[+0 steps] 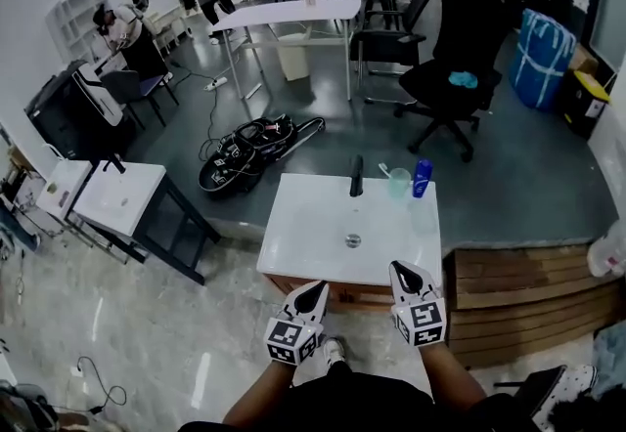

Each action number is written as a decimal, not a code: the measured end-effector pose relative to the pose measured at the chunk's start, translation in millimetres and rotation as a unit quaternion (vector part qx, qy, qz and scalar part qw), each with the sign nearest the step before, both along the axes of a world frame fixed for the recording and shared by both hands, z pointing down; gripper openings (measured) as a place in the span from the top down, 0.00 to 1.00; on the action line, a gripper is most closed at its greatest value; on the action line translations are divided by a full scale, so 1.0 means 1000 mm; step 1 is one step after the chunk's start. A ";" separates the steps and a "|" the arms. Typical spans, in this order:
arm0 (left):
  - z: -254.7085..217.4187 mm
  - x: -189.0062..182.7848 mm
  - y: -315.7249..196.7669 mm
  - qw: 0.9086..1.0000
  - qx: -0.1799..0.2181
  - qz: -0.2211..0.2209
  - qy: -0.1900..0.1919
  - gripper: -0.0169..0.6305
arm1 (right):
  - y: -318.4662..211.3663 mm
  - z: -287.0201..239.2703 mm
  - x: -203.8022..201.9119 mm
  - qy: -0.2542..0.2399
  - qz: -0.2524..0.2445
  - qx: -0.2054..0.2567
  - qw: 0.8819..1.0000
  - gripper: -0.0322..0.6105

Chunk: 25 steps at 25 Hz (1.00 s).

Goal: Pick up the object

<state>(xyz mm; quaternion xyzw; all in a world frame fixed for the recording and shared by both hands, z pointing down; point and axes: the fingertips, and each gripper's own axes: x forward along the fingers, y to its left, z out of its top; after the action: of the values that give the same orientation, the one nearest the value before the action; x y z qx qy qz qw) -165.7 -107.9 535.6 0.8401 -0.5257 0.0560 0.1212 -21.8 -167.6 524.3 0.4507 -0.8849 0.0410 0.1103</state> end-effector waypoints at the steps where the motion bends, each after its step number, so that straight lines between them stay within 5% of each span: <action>1: 0.001 -0.005 -0.006 1.000 0.000 0.002 0.001 0.95 | -0.005 0.002 -0.004 0.001 0.003 -0.003 1.000 0.92; 11: 0.002 -0.036 -0.053 0.999 0.002 0.035 0.005 0.95 | -0.034 0.009 -0.039 0.043 0.017 0.001 0.999 0.92; 16: 0.012 -0.037 -0.064 0.999 0.001 0.044 -0.026 0.95 | -0.048 0.022 -0.023 0.065 0.041 -0.004 0.997 0.92; 25: 0.017 -0.023 -0.107 0.999 -0.003 0.037 -0.012 0.95 | -0.070 0.042 0.028 0.070 0.090 -0.018 0.993 0.92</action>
<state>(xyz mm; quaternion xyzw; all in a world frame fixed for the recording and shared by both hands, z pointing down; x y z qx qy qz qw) -188.6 -214.9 552.2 0.8579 -0.4955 0.0727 0.1153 6.4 -238.0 565.9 0.5279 -0.8300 0.0350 0.1765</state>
